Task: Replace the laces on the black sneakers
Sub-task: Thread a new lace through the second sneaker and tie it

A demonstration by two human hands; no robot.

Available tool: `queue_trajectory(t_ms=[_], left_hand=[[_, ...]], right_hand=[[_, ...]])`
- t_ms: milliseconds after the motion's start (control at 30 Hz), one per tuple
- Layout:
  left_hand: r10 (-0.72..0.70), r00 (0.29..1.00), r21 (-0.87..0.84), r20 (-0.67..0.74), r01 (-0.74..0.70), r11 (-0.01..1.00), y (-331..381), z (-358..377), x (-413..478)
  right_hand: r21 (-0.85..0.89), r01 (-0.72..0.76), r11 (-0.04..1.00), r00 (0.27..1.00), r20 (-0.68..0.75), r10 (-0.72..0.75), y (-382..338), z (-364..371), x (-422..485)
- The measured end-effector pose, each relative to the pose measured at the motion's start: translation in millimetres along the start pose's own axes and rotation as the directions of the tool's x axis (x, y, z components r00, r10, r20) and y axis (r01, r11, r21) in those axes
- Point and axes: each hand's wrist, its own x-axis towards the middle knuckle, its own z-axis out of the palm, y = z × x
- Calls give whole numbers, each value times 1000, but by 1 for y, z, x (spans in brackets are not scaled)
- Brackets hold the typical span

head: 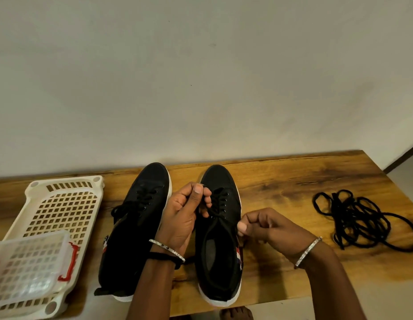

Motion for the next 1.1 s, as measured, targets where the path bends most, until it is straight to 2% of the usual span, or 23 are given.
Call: queue_trajectory(t_ms=[67, 200, 267, 567, 733, 833, 900, 967, 1033, 1100], left_hand=[[-23, 999, 39, 25, 22, 999, -4, 2, 0], [-58, 997, -27, 40, 59, 998, -8, 4, 0], [-56, 998, -56, 31, 58, 997, -7, 6, 0], [-44, 991, -213, -129, 15, 977, -4, 13, 0], [10, 980, -164, -198, -43, 986, -7, 13, 1], [30, 971, -171, -239, -73, 983, -9, 14, 2], [39, 966, -188, -255, -89, 978, -10, 16, 3], [35, 964, -214, -264, -94, 972, -11, 17, 4], [21, 969, -253, -246, -85, 964, -11, 18, 5], [18, 982, -259, -188, -67, 964, -9, 18, 5]], right_hand=[[27, -11, 1000, 999, 50, 9, 0, -2, -4], [23, 81, 996, 991, -111, -78, -4, -4, -3], [20, 82, 996, 985, -155, -78, -4, -1, 0], [96, 7, 995, 965, -260, 18, -11, 9, 5], [25, 17, 1000, 976, -218, -11, -16, 8, 1], [23, 13, 1000, 968, -249, -7, -20, 12, 3], [97, 19, 995, 951, -310, 12, -19, 13, 4], [293, 65, 954, 931, -361, 48, -18, 13, 7], [509, 156, 846, 920, -387, 64, -20, 14, 10], [634, 233, 738, 909, -412, 67, -21, 17, 15]])
